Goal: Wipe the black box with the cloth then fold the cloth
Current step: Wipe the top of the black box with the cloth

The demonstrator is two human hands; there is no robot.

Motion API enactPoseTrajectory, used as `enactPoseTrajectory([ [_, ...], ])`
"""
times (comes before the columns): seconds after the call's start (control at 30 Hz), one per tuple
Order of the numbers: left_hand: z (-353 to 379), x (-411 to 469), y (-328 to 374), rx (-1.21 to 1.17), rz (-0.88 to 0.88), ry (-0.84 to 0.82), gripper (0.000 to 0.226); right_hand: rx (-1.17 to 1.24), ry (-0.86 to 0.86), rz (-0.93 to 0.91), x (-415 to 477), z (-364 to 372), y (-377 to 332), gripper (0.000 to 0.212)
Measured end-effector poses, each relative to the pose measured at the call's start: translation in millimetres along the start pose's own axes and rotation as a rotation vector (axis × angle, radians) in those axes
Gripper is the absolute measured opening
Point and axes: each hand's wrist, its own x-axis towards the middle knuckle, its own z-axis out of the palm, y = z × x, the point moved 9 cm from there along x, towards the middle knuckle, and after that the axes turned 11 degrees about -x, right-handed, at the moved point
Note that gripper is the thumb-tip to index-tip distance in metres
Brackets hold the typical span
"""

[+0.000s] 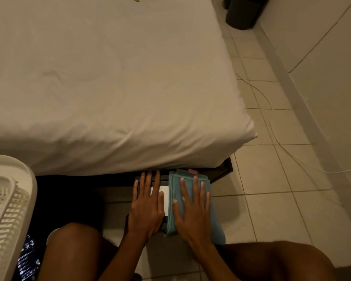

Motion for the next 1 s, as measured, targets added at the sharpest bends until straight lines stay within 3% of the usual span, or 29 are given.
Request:
enactPoseTrajectory([
  [0.13,1,0,0,0.014,-0.019,0.0,0.058,0.0,0.02,0.013,33,-10,10,0.066],
  [0.27,1,0,0,0.008,-0.01,-0.005,0.057,0.007,0.022,0.067,-9,-5,4,0.067],
  [0.47,0,1,-1,0.004,-0.012,-0.001,0.058,0.001,0.024,-0.025,40,-11,8,0.061],
  [0.7,2,1,-2,0.024,-0.012,-0.003,0.058,0.022,0.038,-0.129,15,-7,-7,0.059],
  [1.0,4,2,-3,0.001,-0.019,-0.019,0.058,0.018,-0.025,-0.046,15,-5,-8,0.062],
])
